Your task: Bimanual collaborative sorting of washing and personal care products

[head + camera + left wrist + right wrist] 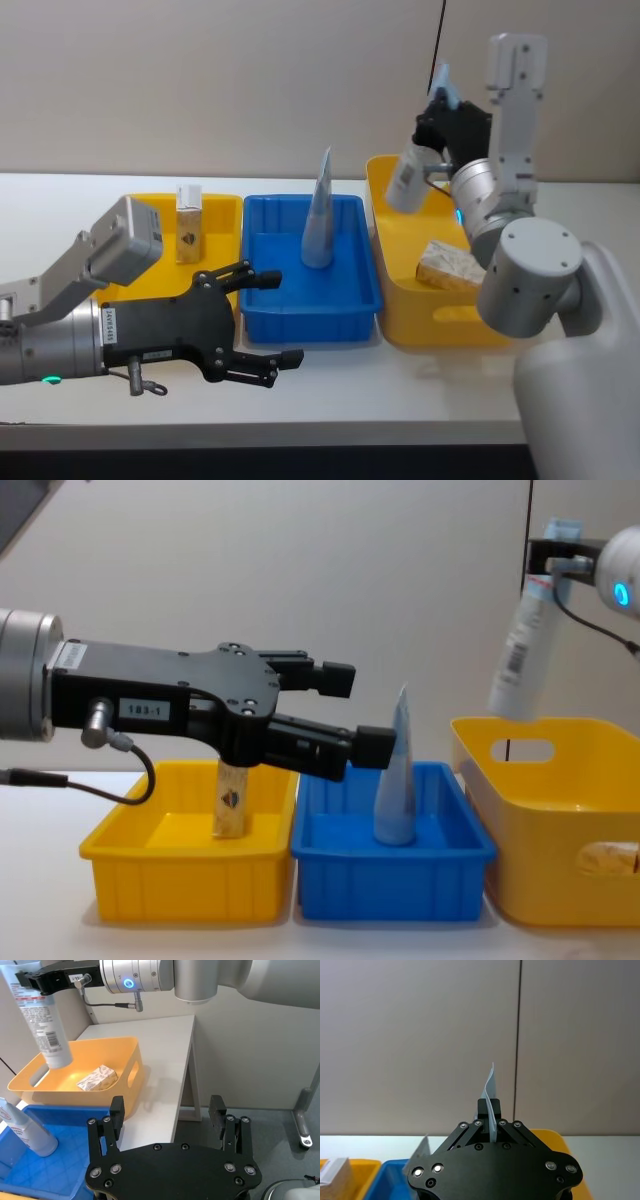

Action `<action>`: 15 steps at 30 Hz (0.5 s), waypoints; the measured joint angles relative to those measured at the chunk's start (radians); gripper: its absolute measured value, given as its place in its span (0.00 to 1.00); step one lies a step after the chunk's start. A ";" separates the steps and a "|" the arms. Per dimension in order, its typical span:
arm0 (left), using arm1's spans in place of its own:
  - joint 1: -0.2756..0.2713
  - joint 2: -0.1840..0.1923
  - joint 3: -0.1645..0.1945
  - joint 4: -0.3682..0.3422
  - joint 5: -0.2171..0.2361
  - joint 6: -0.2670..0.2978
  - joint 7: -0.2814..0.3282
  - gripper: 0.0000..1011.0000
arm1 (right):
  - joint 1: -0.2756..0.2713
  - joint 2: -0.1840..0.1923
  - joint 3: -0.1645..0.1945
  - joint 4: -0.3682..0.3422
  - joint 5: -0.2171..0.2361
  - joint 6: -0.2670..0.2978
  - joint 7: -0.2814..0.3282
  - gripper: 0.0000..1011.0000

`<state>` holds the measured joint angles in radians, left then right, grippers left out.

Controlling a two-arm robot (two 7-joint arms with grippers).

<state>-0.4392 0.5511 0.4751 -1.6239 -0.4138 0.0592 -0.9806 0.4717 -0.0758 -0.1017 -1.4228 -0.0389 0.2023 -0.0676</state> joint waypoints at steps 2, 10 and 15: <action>0.000 0.000 0.000 0.000 0.000 0.000 0.000 0.99 | 0.004 0.002 0.007 0.007 -0.003 -0.002 -0.004 0.00; 0.000 0.000 0.000 0.000 0.000 0.000 0.000 0.99 | 0.020 0.014 0.036 0.056 -0.020 -0.007 -0.024 0.00; 0.000 0.000 0.000 0.000 0.000 0.000 0.000 0.99 | 0.026 0.019 0.046 0.086 -0.030 -0.008 -0.034 0.00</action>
<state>-0.4391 0.5510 0.4750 -1.6239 -0.4138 0.0591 -0.9806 0.4975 -0.0568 -0.0555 -1.3368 -0.0688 0.1942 -0.1013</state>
